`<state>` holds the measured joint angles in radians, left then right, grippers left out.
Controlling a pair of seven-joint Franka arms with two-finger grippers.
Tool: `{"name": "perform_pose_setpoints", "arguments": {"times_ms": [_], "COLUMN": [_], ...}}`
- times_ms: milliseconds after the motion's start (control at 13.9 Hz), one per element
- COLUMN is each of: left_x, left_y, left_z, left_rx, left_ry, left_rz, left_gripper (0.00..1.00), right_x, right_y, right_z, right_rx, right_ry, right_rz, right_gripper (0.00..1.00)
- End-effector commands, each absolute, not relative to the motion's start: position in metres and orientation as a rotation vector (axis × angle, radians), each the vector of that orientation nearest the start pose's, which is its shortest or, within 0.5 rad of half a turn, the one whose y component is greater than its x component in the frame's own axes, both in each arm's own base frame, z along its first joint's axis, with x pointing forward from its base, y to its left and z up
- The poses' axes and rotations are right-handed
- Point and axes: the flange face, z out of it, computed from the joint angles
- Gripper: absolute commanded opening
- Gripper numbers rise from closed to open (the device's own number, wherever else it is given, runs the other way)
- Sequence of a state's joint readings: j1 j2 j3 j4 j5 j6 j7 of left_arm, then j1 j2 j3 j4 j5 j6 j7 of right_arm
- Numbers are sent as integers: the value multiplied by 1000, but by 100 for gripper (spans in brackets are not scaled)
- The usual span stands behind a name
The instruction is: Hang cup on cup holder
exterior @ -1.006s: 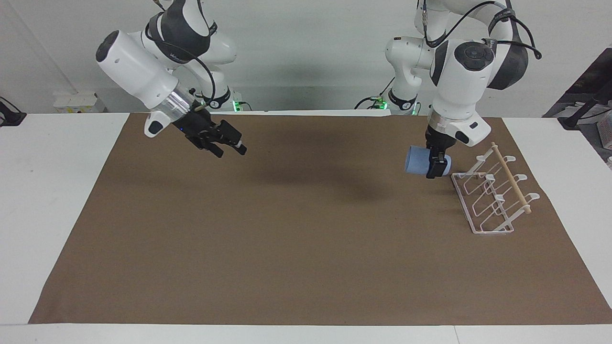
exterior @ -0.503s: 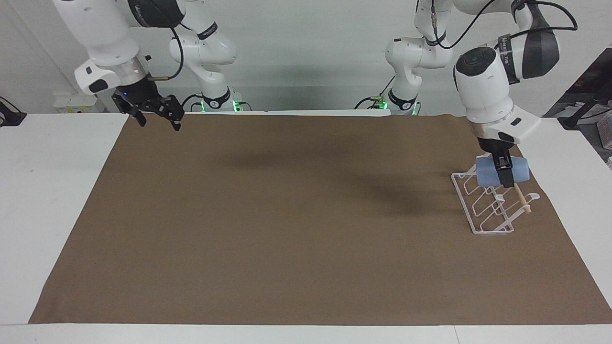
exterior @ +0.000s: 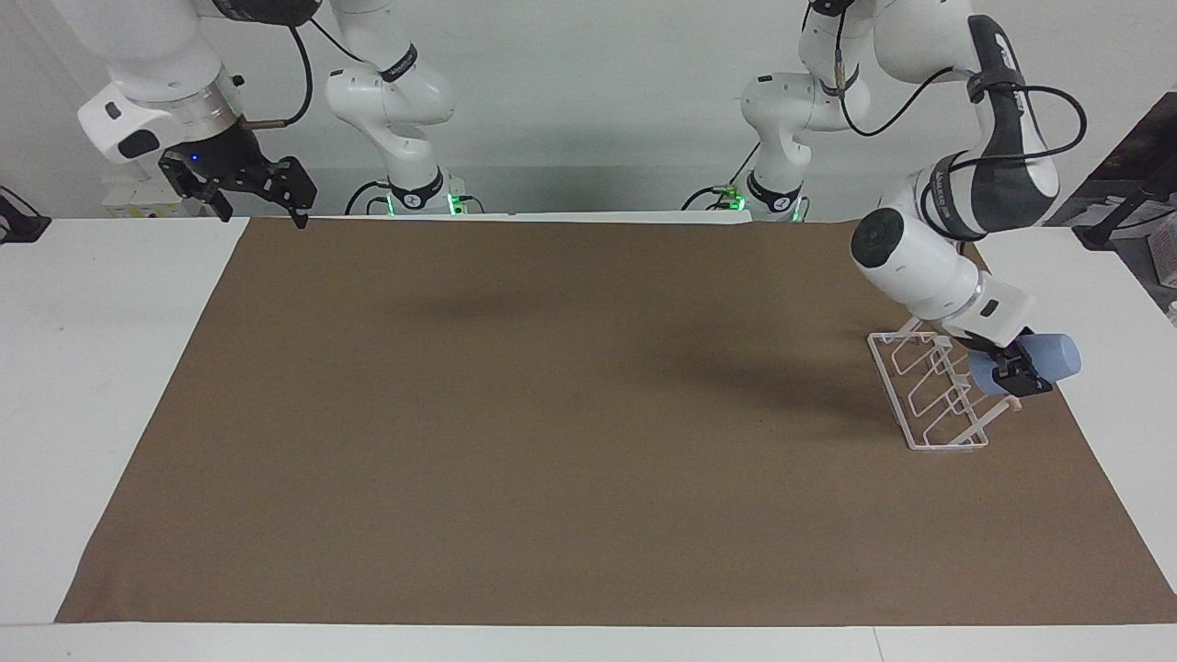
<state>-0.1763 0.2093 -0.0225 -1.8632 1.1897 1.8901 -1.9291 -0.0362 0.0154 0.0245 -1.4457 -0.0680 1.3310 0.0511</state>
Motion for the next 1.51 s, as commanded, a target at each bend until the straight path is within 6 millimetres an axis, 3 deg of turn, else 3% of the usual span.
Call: {"name": "perform_pose_setpoints", "arguments": {"times_ms": [0, 1006, 1437], "left_x": [609, 598, 597], "left_y": [-75, -72, -57], "left_z": [436, 411, 403], "left_rx": [-1808, -1873, -1893], "left_ry": [-1243, -1358, -1380], "left_rz": [-1124, -1104, -1092], "left_gripper": [33, 33, 33], "right_x": [527, 524, 523], "right_y": [-19, -19, -21], "right_z": [651, 648, 650], "right_rx": [-3205, -3206, -3204], "right_ry": [104, 104, 111], "right_rz": [240, 248, 246], "right_gripper": [99, 99, 99]}}
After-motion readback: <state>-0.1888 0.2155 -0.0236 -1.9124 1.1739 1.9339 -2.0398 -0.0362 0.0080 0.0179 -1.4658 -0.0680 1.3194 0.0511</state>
